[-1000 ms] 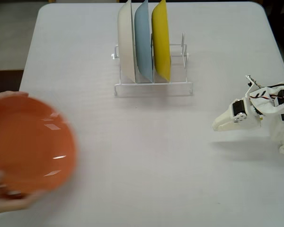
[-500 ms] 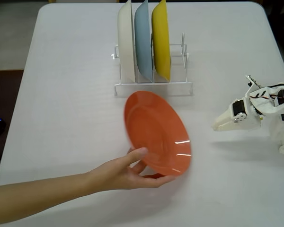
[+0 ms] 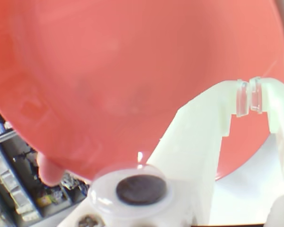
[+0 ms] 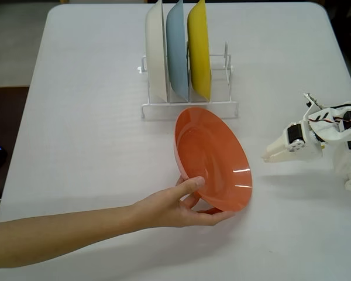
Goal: Can you put the plate away?
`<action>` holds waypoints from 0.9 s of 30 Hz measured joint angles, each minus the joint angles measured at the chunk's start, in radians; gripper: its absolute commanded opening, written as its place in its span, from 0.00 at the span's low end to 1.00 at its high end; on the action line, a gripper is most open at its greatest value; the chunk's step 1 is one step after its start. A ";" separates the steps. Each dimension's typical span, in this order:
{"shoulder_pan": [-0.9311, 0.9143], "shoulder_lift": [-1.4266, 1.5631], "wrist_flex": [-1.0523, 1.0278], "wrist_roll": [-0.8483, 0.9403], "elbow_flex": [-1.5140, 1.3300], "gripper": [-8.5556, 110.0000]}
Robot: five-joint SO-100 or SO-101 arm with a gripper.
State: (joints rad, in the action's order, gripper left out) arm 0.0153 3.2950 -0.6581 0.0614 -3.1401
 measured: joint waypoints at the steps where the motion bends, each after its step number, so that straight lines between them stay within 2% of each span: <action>1: 0.000 0.000 0.000 0.000 0.000 0.07; 12: 0.000 0.000 -0.006 -0.002 0.012 0.07; 17: 0.000 -0.028 -0.032 0.025 0.150 0.07; 22: -0.018 -0.281 -0.009 0.081 0.420 0.07; 27: -0.018 -0.563 0.120 0.118 0.637 0.07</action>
State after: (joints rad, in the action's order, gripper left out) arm -0.0031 2.7320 -0.5384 0.1795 -2.5035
